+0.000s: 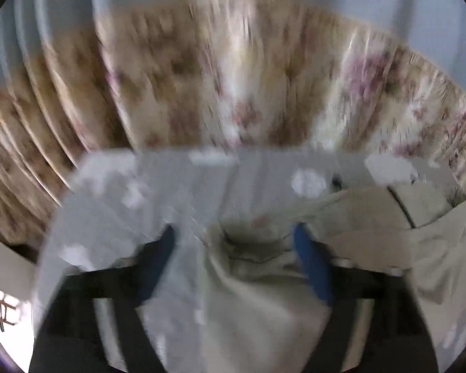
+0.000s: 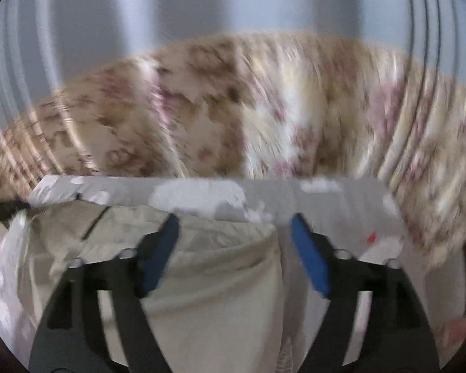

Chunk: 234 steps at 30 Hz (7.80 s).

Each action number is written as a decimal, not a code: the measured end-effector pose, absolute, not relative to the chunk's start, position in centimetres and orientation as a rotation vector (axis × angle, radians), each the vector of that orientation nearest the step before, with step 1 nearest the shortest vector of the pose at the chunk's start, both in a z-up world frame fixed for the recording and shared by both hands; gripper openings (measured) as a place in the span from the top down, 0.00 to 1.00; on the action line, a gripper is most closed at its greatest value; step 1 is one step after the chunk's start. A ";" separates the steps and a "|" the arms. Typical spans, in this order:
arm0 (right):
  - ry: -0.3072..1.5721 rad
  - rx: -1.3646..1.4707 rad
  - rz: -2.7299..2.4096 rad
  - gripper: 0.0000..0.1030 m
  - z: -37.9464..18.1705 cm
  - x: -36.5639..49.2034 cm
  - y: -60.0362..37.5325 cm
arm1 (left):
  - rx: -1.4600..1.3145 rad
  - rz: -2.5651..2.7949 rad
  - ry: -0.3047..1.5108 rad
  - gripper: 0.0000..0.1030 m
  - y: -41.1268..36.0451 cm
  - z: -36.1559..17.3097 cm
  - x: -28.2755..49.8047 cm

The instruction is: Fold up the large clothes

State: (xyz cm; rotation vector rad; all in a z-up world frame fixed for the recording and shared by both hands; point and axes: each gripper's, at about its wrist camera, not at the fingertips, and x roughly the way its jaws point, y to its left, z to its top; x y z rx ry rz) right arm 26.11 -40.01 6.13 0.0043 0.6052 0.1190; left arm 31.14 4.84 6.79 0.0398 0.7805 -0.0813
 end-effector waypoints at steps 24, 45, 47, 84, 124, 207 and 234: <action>0.709 -0.203 0.294 0.96 1.6 28.9 -31.7 | 0.195 -0.190 0.771 0.99 -5.2 2.6 34.2; 0.696 -0.036 0.169 0.15 1.5 28.6 -33.6 | 0.115 -0.273 0.763 0.56 -6.7 3.6 29.1; 0.690 -0.024 0.213 0.11 2.1 25.0 -32.6 | 0.107 -0.286 0.743 0.46 -7.5 3.9 26.8; 0.858 -0.032 0.064 0.03 -5.1 36.0 -33.8 | 0.108 -0.042 0.775 0.07 -6.8 -2.3 35.9; 0.736 0.096 -0.014 0.05 -2.1 22.4 -46.2 | -0.015 -0.167 0.692 0.08 -9.6 3.5 21.1; 0.665 0.336 0.459 0.90 6.1 23.6 -35.6 | 0.023 -0.141 0.784 0.02 -10.5 -3.2 27.5; 0.857 0.170 0.476 0.89 -2.9 26.2 -14.0 | -0.250 -0.078 0.709 0.02 10.3 3.9 26.7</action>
